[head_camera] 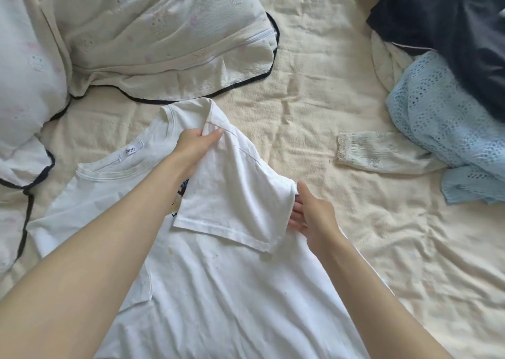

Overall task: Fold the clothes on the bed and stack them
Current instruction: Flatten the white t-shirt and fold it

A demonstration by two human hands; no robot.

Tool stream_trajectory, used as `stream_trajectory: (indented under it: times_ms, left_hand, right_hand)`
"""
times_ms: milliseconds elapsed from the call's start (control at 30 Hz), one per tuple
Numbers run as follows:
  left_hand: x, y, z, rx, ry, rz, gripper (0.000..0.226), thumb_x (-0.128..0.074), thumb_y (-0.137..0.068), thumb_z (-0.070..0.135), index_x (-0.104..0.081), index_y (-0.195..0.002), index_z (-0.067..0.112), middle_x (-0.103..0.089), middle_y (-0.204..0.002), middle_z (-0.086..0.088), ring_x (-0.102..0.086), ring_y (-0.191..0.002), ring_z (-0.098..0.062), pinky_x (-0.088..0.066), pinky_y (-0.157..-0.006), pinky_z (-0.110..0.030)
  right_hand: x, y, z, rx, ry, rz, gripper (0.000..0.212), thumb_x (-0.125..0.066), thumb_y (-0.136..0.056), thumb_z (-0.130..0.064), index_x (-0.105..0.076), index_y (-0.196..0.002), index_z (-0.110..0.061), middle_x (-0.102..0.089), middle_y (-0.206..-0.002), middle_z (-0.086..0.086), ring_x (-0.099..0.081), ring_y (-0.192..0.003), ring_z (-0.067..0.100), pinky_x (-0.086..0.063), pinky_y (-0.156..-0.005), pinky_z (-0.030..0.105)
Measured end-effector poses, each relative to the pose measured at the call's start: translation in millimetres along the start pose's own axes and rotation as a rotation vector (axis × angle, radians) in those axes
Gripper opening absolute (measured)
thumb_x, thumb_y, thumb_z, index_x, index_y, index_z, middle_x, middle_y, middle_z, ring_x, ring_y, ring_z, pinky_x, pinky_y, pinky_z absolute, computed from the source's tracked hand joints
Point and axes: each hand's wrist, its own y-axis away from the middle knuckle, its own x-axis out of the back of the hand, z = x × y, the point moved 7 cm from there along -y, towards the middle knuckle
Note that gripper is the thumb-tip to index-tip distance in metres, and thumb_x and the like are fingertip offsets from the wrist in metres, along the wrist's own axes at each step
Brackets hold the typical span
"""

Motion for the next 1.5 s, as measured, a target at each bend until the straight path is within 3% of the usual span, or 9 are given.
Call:
stream_trajectory:
  times_ms: [333, 500, 700, 733, 800, 1000, 1100, 1200, 1500]
  left_hand:
    - [5, -17, 28, -0.136, 0.022, 0.04, 0.021, -0.062, -0.091, 0.022, -0.061, -0.073, 0.013, -0.058, -0.08, -0.009, -0.053, -0.075, -0.02, -0.043, -0.075, -0.033]
    - [-7, -29, 50, -0.229, 0.047, 0.08, 0.021, -0.062, -0.091, 0.022, -0.06, -0.071, 0.016, -0.055, -0.077, -0.004, -0.049, -0.079, -0.018, -0.041, -0.072, -0.029]
    - [-22, -40, 52, -0.298, -0.032, 0.117, 0.023, -0.063, -0.091, 0.018, -0.067, -0.11, 0.005, -0.061, -0.098, -0.001, -0.053, -0.093, -0.009, -0.041, -0.081, -0.016]
    - [-20, -42, 49, -0.294, -0.065, 0.132, 0.022, -0.063, -0.091, 0.019, -0.067, -0.107, 0.005, -0.061, -0.097, -0.001, -0.053, -0.092, -0.01, -0.041, -0.081, -0.018]
    - [-17, -44, 46, -0.287, -0.113, 0.149, 0.022, -0.063, -0.09, 0.021, -0.069, -0.102, 0.003, -0.062, -0.09, 0.0, -0.053, -0.089, -0.011, -0.041, -0.079, -0.019]
    - [-6, -37, 51, -0.313, -0.263, 0.242, 0.026, -0.063, -0.09, 0.028, -0.068, -0.105, 0.007, -0.064, -0.099, 0.002, -0.055, -0.091, -0.01, -0.035, -0.064, -0.006]
    - [3, -23, 29, -0.271, -0.346, 0.249, 0.035, -0.065, -0.088, 0.035, -0.063, -0.109, 0.006, -0.065, -0.107, -0.006, -0.059, -0.102, -0.018, -0.039, -0.078, -0.017]
    - [20, 4, -6, -0.255, -0.481, 0.286, 0.039, -0.063, -0.087, 0.042, -0.059, -0.107, 0.009, -0.062, -0.098, -0.004, -0.057, -0.102, -0.026, -0.042, -0.085, -0.033]
    - [35, 19, -30, -0.366, -0.517, 0.3, 0.016, -0.062, -0.09, 0.018, -0.061, -0.096, 0.003, -0.057, -0.085, -0.005, -0.055, -0.089, -0.03, -0.038, -0.075, -0.034]
  right_hand:
    - [-17, -3, -8, 0.044, -0.108, -0.002, 0.024, -0.056, -0.093, -0.02, -0.055, -0.072, -0.01, -0.057, -0.062, 0.009, -0.058, -0.051, 0.017, -0.052, -0.044, 0.021]
    - [-3, -20, -27, 0.039, -0.429, -0.046, 0.002, -0.058, -0.089, -0.011, -0.06, -0.088, -0.011, -0.058, -0.073, 0.004, -0.057, -0.066, 0.016, -0.047, -0.064, 0.026]
    - [-3, -32, -22, 0.078, -0.418, -0.013, 0.014, -0.061, -0.091, -0.018, -0.059, -0.079, -0.012, -0.06, -0.073, 0.005, -0.059, -0.066, 0.017, -0.051, -0.068, 0.032]
    - [-3, -34, -23, 0.094, -0.352, -0.021, 0.036, -0.062, -0.09, -0.017, -0.031, -0.108, -0.015, -0.053, -0.071, 0.005, -0.054, -0.063, 0.016, -0.049, -0.064, 0.031]
    - [-6, -35, -26, 0.124, -0.209, -0.03, 0.043, -0.062, -0.088, -0.011, -0.029, -0.065, -0.026, -0.042, -0.07, 0.006, -0.045, -0.057, 0.015, -0.043, -0.055, 0.027]
    - [0, -36, -35, 0.166, -0.211, 0.093, 0.017, -0.06, -0.09, -0.018, -0.064, -0.083, -0.003, -0.06, -0.125, 0.007, -0.067, -0.088, 0.027, -0.056, -0.071, 0.038]
    - [-5, -29, -18, 0.18, 0.051, 0.035, 0.019, -0.064, -0.089, -0.024, -0.063, -0.087, -0.006, -0.068, -0.097, 0.018, -0.066, -0.085, 0.032, -0.055, -0.075, 0.043]
    - [-6, -17, 12, 0.153, 0.209, -0.044, 0.026, -0.067, -0.087, -0.02, -0.053, -0.065, -0.014, -0.058, -0.054, -0.002, -0.057, -0.054, 0.017, -0.052, -0.061, 0.034]
    - [2, -14, 37, 0.118, 0.24, -0.035, 0.015, -0.059, -0.079, 0.003, -0.057, -0.071, -0.009, -0.064, -0.055, 0.004, -0.055, -0.047, 0.012, -0.042, -0.044, 0.017]
